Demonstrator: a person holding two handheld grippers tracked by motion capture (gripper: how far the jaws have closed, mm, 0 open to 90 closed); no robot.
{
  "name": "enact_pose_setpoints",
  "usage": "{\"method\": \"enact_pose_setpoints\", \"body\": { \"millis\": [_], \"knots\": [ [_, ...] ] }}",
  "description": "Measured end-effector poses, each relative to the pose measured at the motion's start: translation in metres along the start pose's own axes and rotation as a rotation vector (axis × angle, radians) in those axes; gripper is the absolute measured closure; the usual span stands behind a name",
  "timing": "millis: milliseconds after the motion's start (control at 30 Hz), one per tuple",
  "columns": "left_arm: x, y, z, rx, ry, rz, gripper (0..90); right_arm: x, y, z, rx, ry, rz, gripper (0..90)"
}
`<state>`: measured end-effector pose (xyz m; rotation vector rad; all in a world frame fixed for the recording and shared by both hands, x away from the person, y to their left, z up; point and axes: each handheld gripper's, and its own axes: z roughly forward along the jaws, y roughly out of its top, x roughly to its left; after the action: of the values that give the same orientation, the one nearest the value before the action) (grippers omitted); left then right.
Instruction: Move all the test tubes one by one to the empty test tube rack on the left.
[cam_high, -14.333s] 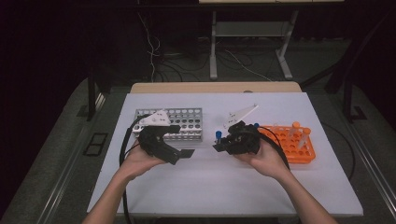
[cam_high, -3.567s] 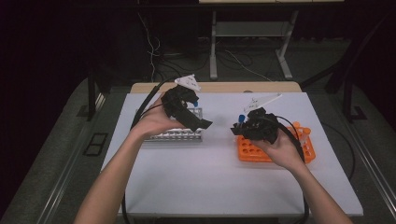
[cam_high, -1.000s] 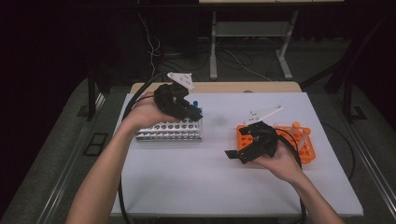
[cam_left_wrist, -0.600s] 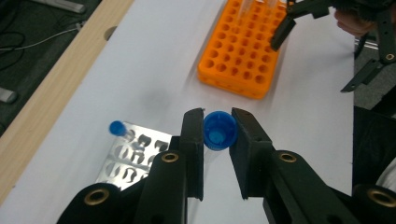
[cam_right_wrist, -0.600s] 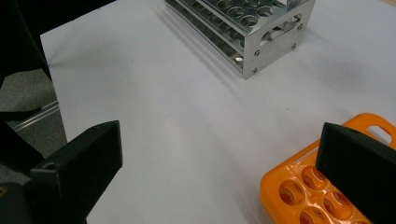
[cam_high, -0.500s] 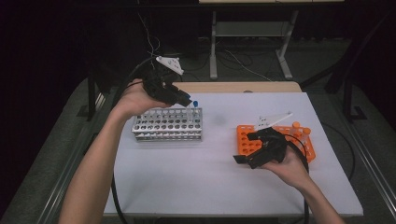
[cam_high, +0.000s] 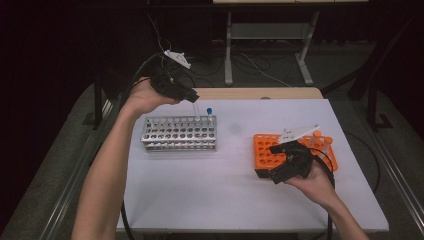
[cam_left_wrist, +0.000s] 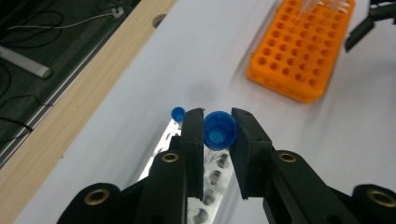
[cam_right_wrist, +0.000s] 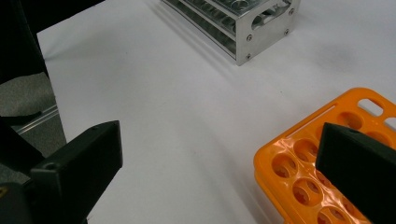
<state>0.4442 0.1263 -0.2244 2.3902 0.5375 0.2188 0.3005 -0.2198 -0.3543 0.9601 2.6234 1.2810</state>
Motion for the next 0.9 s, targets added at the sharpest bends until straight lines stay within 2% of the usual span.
{"method": "enact_pose_setpoints", "body": {
  "millis": [133, 333, 767, 900],
  "knots": [
    [0.011, -0.001, 0.009, -0.003, 0.017, -0.028, 74.7, -0.002, -0.004, 0.0, -0.004, 0.0, 0.006, 0.2],
    [0.022, -0.001, 0.023, -0.011, 0.016, -0.063, 74.7, -0.005, -0.009, -0.001, -0.011, 0.002, 0.017, 0.2],
    [0.027, -0.001, 0.051, 0.005, 0.006, -0.067, 74.6, -0.009, -0.019, -0.002, -0.02, 0.004, 0.028, 0.2],
    [0.029, -0.003, 0.059, -0.001, 0.006, -0.083, 74.6, -0.009, -0.02, -0.002, -0.023, 0.004, 0.028, 0.2]
  ]
}}
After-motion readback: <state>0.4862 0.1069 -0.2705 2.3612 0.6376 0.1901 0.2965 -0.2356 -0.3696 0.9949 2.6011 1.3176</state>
